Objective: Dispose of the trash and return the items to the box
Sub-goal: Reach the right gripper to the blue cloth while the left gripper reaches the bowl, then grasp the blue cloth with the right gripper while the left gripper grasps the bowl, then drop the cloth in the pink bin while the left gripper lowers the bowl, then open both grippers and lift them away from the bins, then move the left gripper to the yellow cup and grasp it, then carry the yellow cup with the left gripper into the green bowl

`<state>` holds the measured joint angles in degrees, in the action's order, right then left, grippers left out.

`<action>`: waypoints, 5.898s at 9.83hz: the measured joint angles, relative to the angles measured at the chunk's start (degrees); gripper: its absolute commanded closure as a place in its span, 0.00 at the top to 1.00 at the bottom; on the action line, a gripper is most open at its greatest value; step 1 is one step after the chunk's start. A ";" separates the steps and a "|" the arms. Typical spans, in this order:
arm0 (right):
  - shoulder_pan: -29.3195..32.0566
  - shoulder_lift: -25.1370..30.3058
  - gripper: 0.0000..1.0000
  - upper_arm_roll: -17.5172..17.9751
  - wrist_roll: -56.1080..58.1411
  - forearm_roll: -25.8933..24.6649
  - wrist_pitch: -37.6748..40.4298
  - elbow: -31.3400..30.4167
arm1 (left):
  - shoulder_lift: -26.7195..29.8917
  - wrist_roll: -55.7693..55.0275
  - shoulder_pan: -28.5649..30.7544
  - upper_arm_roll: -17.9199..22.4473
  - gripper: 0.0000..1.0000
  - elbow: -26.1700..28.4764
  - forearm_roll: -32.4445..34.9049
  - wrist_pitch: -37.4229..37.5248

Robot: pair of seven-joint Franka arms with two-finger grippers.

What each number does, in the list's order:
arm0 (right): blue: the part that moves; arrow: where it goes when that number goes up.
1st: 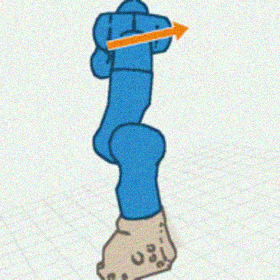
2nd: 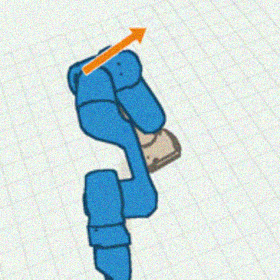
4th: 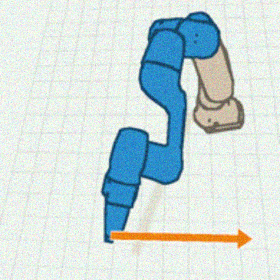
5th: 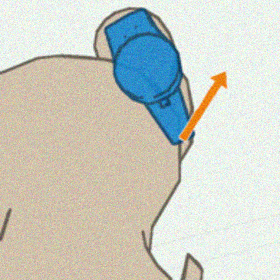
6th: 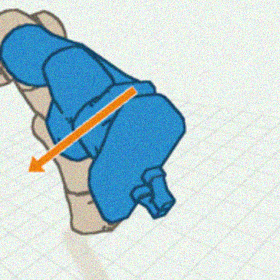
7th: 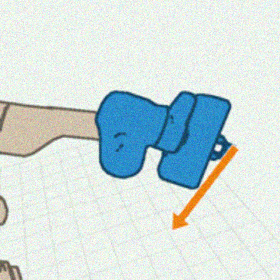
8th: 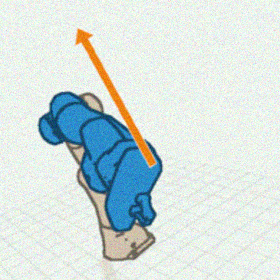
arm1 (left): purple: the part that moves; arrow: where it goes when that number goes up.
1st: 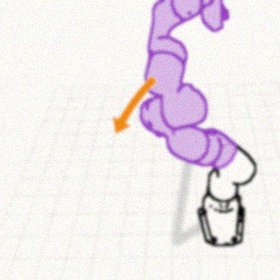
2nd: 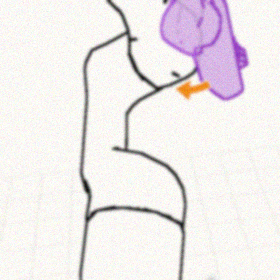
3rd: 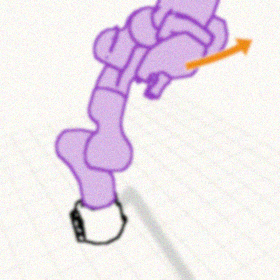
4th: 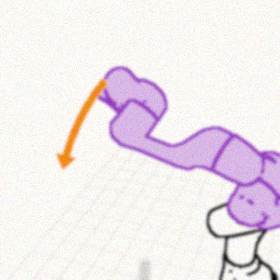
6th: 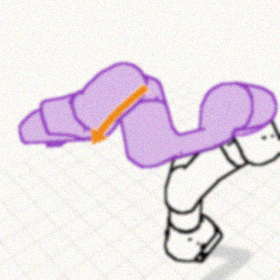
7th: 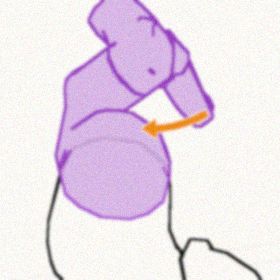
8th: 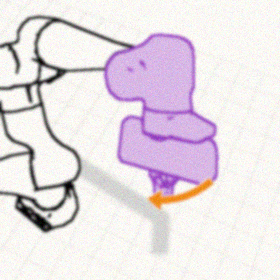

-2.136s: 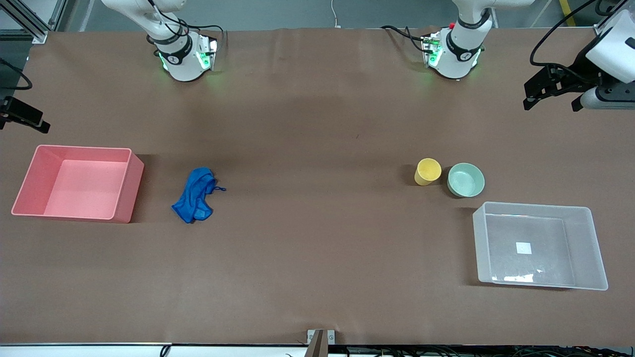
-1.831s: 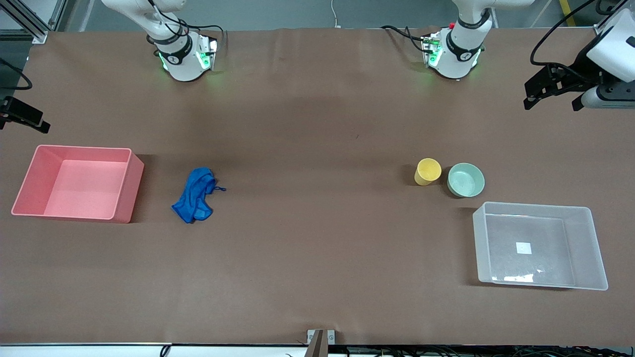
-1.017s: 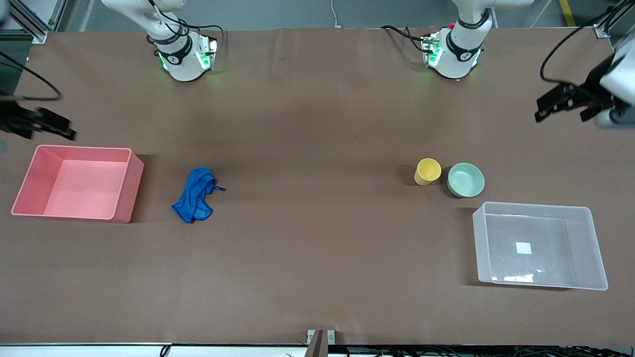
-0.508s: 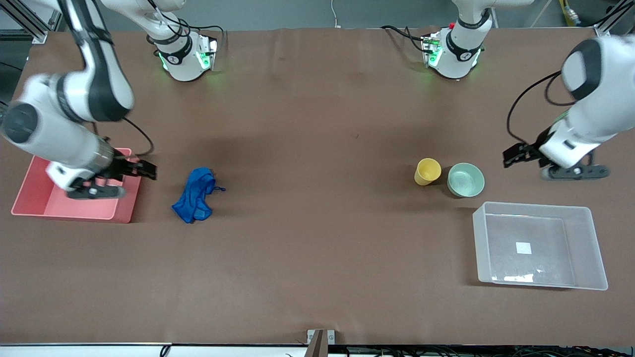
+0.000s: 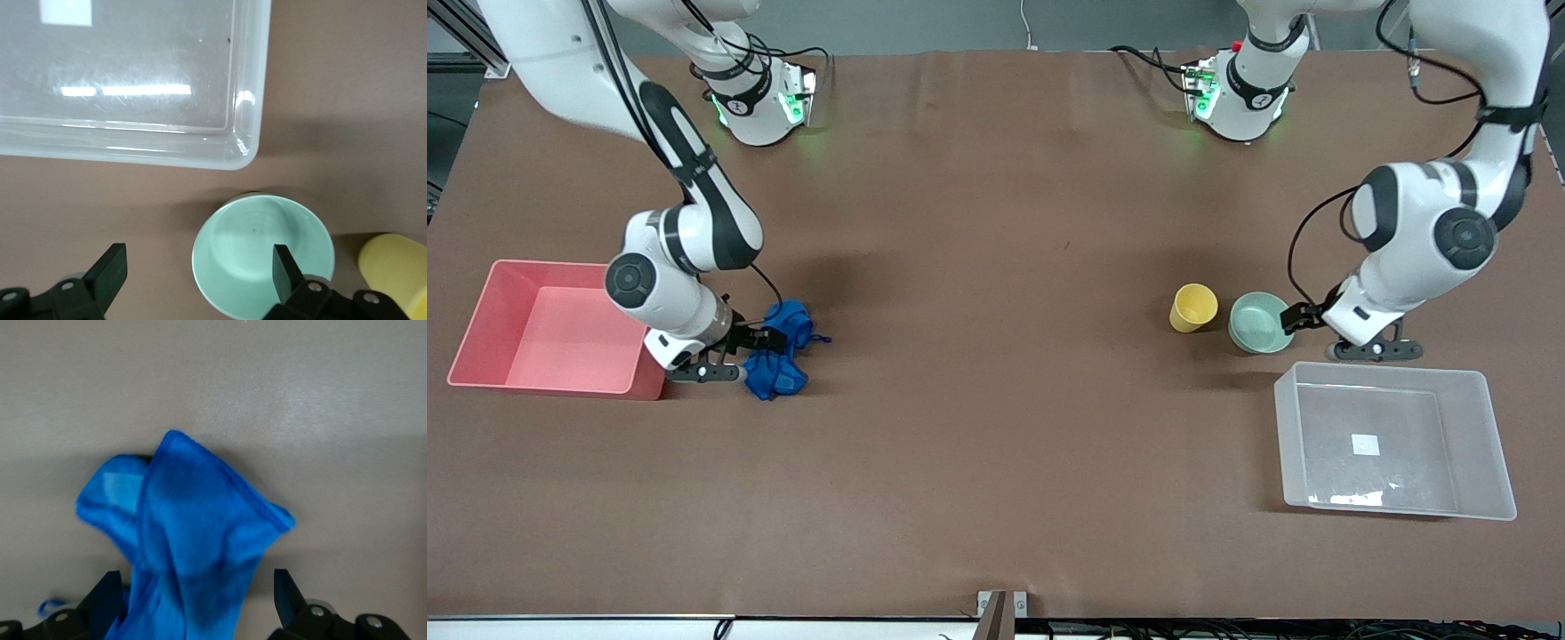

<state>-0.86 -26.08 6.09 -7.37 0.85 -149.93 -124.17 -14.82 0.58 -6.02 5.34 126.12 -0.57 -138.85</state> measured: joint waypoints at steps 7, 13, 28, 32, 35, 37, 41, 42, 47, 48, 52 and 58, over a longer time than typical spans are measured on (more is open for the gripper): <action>-0.01 -0.18 0.01 0.41 -2.28 0.05 2.18 0.62 | -5.32 -0.53 -0.03 -0.06 0.00 4.04 0.00 -7.34; 1.58 7.59 0.01 -3.73 0.63 -0.13 44.24 25.25 | 0.33 -0.39 -0.03 -0.14 0.00 4.05 0.00 -0.21; 4.23 4.93 1.00 -27.24 36.79 -0.69 16.87 4.69 | -30.50 17.85 1.70 11.93 0.01 -50.32 -13.21 21.37; 4.02 8.96 1.00 -25.46 32.26 0.76 24.92 11.82 | -31.73 18.05 1.60 11.66 0.06 -45.86 -14.28 18.34; 4.08 15.16 1.00 -18.31 18.42 0.77 44.29 24.65 | -31.71 18.68 1.47 11.31 0.81 -43.78 -14.29 17.70; 5.07 19.62 1.00 -13.72 14.78 0.76 51.46 29.19 | -30.05 20.22 1.48 11.37 1.00 -44.02 -14.29 17.08; 4.16 27.52 1.00 -10.73 13.97 0.18 66.75 37.00 | -15.44 20.10 1.37 8.42 1.00 -44.03 -12.44 26.29; 4.04 27.73 1.00 -10.46 13.56 -0.38 67.95 38.72 | -10.34 17.74 1.40 6.19 1.00 -41.57 -10.44 28.40; 3.44 27.00 1.00 -9.82 7.43 -0.92 66.92 38.41 | 12.14 -1.54 1.36 -9.81 1.00 -8.12 0.30 15.96; 3.43 27.03 1.00 -9.83 7.44 -0.92 66.87 38.72 | 13.27 -4.54 1.35 -12.10 1.00 -1.55 0.32 9.22; 3.42 27.05 1.00 -9.83 7.45 -0.92 66.87 39.17 | 5.01 -6.84 1.33 -15.99 0.87 7.72 0.34 -6.73; 3.42 27.05 1.00 -9.81 7.45 -0.92 68.47 39.18 | -2.06 -6.76 1.32 -16.59 0.00 7.05 1.64 -8.30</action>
<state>2.57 0.97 -3.72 0.08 -0.07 -81.46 -84.98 -16.88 -6.17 -4.70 -11.25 133.17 1.07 -147.15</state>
